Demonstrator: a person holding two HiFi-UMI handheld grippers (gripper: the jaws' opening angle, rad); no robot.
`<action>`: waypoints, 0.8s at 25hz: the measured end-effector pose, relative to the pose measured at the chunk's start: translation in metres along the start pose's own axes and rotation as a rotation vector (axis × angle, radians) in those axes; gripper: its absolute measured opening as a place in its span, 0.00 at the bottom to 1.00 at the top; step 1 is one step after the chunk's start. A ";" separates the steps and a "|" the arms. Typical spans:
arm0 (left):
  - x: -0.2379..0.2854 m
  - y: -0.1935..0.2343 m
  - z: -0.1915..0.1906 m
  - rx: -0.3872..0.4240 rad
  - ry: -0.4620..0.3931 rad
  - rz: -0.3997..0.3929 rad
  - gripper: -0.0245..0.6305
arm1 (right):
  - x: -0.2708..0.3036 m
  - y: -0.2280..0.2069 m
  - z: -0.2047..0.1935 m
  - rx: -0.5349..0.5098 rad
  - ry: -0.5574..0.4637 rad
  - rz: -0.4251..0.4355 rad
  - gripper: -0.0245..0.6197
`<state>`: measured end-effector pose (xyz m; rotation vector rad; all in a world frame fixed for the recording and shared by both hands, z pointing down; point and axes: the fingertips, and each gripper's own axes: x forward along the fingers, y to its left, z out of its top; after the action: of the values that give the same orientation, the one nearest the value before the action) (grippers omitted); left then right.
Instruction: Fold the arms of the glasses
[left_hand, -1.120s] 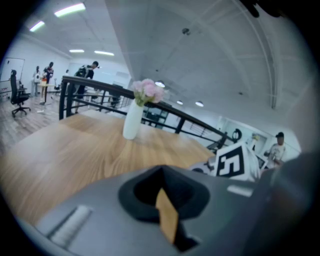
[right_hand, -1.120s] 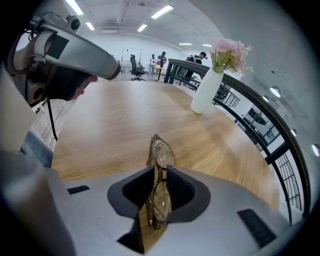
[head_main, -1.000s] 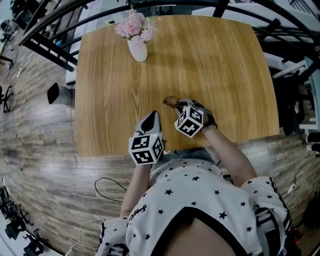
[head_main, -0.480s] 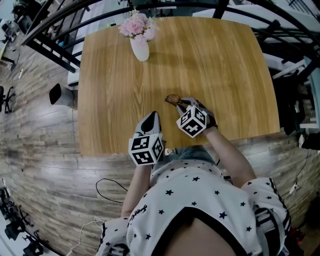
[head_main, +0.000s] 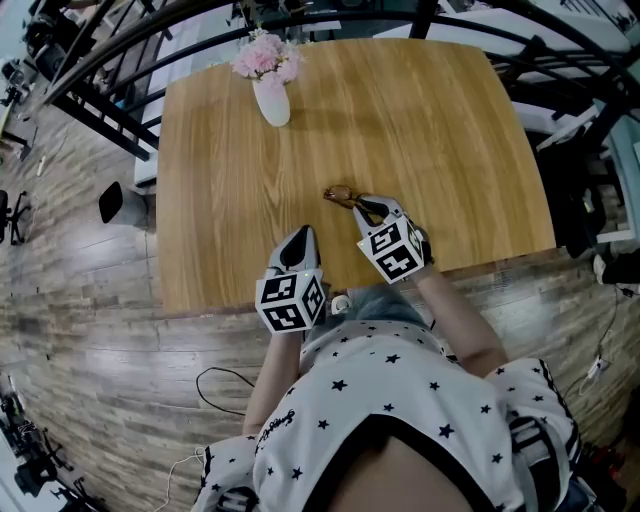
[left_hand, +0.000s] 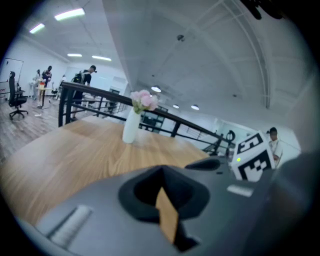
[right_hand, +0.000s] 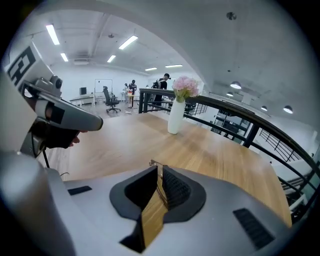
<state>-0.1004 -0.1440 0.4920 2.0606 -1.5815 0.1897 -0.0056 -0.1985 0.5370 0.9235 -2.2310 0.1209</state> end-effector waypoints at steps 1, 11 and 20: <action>-0.002 0.000 0.000 0.003 -0.002 -0.003 0.05 | -0.005 0.001 0.003 0.007 -0.014 -0.008 0.10; -0.019 -0.012 -0.004 0.034 -0.014 -0.033 0.05 | -0.052 0.014 0.019 0.081 -0.157 -0.054 0.07; -0.031 -0.018 -0.011 0.049 -0.021 -0.047 0.05 | -0.084 0.020 0.023 0.159 -0.251 -0.066 0.07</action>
<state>-0.0905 -0.1087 0.4825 2.1414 -1.5533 0.1927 0.0100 -0.1424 0.4689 1.1507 -2.4447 0.1616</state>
